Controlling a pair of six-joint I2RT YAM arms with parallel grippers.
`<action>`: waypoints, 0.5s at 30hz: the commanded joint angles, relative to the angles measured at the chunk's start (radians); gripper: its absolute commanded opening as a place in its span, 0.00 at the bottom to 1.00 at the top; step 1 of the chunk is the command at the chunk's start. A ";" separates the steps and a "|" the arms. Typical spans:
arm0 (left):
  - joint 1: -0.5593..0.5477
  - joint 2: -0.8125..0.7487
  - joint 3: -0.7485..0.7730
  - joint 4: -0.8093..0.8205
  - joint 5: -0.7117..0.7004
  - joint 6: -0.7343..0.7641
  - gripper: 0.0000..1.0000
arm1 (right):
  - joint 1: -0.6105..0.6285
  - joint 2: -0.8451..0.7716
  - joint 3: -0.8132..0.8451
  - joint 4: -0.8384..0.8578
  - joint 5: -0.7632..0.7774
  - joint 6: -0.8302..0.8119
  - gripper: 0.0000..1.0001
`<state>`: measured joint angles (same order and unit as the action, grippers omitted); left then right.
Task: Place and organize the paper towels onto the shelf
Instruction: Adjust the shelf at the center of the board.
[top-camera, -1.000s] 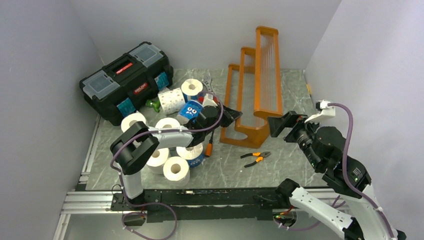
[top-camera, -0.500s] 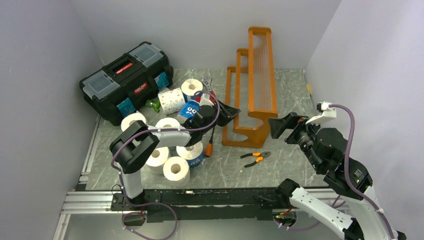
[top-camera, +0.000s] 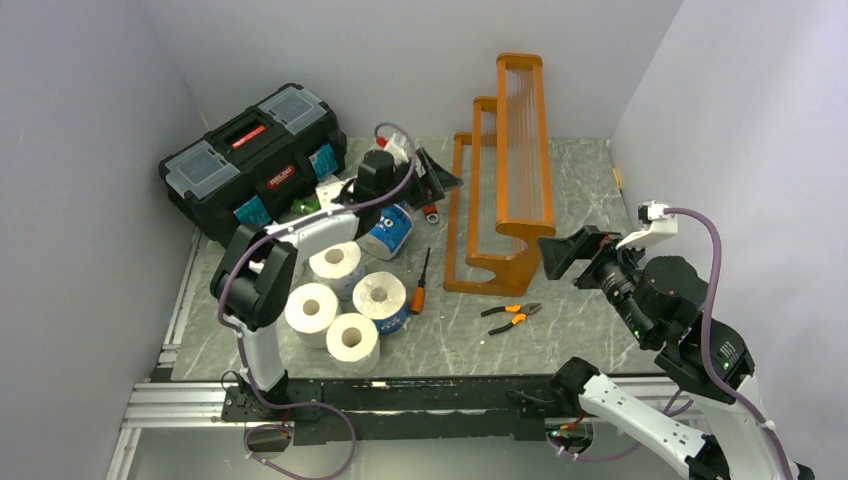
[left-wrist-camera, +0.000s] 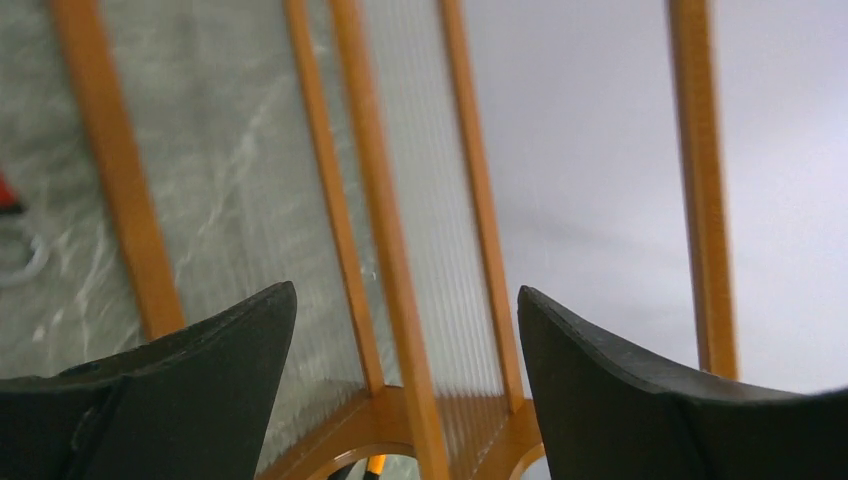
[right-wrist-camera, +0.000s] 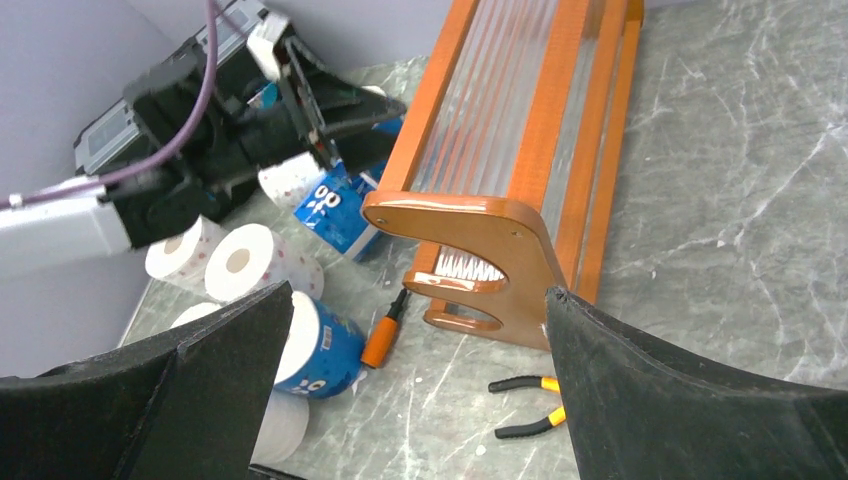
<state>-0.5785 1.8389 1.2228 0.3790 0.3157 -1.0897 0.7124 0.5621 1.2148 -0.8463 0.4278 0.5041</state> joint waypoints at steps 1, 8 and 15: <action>0.022 0.102 0.214 -0.132 0.301 0.231 0.85 | 0.005 0.013 0.024 0.013 -0.044 -0.040 0.99; 0.034 0.257 0.490 -0.370 0.397 0.392 0.84 | 0.004 0.038 0.014 0.019 -0.052 -0.054 1.00; 0.072 0.312 0.561 -0.438 0.378 0.427 0.86 | 0.004 0.052 0.023 0.027 -0.067 -0.055 1.00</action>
<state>-0.5327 2.1212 1.7039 -0.0055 0.6563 -0.7265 0.7124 0.6033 1.2148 -0.8459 0.3824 0.4648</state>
